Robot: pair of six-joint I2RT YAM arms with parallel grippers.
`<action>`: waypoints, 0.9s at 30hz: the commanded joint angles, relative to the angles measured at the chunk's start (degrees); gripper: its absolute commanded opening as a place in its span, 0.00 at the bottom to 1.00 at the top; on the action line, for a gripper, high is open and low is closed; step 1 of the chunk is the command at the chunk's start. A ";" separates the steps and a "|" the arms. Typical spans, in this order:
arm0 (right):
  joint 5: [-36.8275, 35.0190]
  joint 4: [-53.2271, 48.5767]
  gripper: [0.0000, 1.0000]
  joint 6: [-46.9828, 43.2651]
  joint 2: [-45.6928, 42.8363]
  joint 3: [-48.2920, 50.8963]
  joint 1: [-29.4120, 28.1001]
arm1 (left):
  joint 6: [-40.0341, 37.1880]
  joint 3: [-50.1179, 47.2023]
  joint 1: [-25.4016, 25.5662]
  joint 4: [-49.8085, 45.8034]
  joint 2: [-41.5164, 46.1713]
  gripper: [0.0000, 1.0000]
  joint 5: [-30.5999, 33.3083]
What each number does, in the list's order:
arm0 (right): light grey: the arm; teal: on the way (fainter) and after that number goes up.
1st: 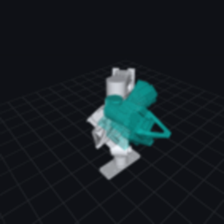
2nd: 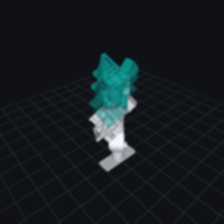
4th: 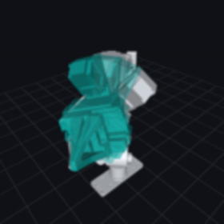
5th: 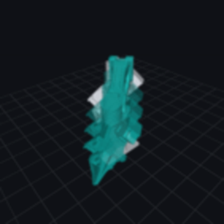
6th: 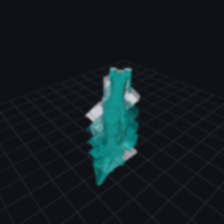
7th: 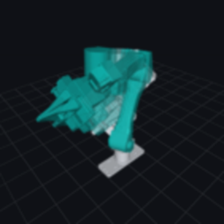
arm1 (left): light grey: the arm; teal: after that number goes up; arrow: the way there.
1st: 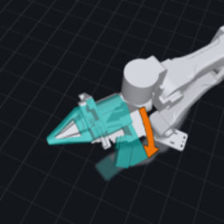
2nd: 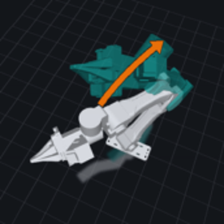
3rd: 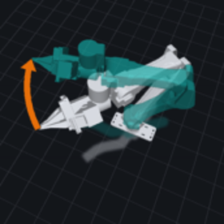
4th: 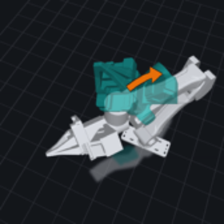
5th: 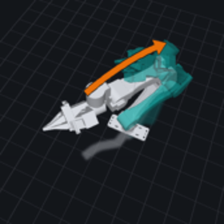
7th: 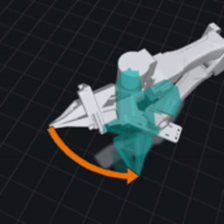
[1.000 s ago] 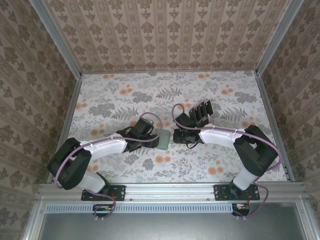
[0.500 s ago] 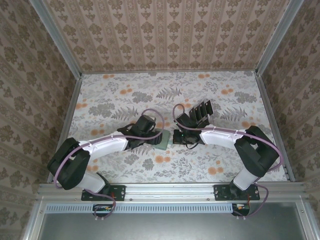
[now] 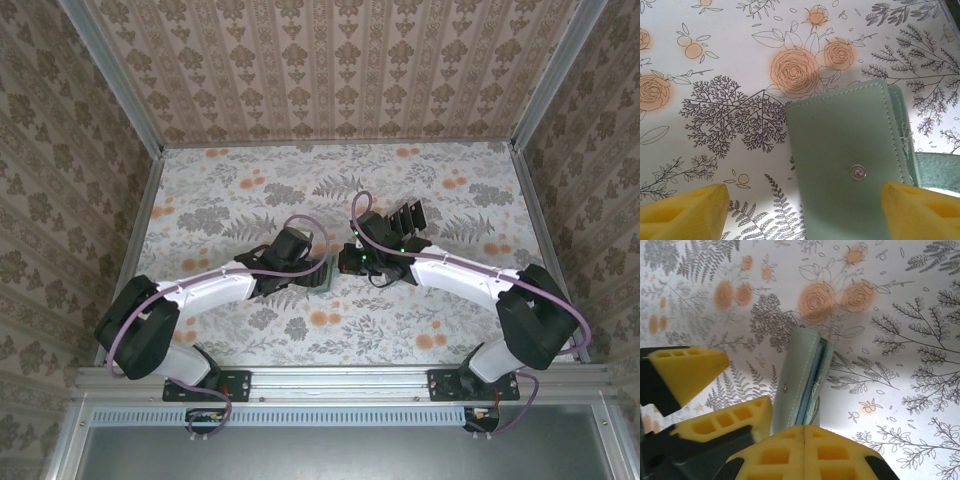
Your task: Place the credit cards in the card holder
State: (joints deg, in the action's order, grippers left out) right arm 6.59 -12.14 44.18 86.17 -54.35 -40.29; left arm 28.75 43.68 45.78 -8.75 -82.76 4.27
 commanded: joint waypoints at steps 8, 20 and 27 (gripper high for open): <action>2.63 -0.14 0.00 2.03 -1.72 -3.11 -0.21 | 1.48 1.28 -1.64 0.52 2.82 0.82 -0.93; 3.19 -0.33 0.00 1.96 -1.00 -5.24 -0.31 | 1.22 2.53 -2.75 1.11 2.65 0.83 -1.64; 0.27 -1.07 0.00 1.25 -2.00 -1.07 0.04 | 2.23 0.53 -3.70 -0.08 1.76 0.82 2.60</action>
State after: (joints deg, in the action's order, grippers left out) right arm 8.60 -12.12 45.25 85.78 -57.63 -40.29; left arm 29.76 44.66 43.11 -8.14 -80.53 4.21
